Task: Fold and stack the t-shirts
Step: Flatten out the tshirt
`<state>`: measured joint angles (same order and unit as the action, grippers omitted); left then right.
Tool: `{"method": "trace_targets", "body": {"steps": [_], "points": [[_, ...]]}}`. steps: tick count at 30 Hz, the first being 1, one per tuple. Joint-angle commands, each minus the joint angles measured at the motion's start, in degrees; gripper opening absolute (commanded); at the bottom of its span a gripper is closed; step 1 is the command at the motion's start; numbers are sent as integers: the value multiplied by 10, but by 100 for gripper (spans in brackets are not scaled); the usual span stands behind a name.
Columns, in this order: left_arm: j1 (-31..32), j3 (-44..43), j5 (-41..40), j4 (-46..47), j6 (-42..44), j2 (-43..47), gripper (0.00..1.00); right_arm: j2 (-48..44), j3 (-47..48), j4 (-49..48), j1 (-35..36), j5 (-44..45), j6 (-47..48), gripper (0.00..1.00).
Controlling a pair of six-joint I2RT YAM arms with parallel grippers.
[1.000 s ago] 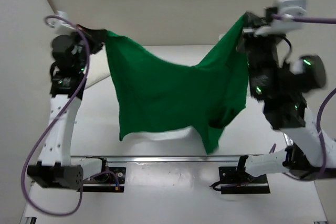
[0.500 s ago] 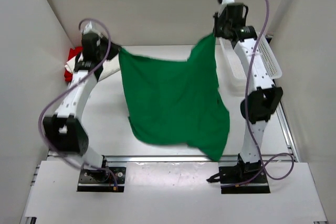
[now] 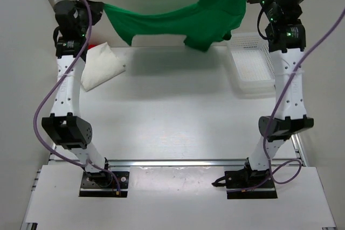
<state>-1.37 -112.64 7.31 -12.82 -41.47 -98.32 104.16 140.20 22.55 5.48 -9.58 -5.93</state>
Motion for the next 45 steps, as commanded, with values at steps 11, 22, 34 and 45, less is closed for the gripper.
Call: {"method": "trace_targets", "body": {"steps": [11, 22, 34, 45], "points": [[-6, 510, -54, 119, 38, 263, 0, -350, -746, -96, 19, 19, -37, 0], [-54, 861, 23, 113, 1, 357, 0, -562, -1108, 7, 30, -29, -187, 1], [-31, 853, 10, -90, 119, 477, 0, -808, -1123, 278, 223, 39, -407, 0], [-44, 847, 50, 46, 14, 371, 0, -613, -1084, 83, 49, -55, -235, 0]]}}
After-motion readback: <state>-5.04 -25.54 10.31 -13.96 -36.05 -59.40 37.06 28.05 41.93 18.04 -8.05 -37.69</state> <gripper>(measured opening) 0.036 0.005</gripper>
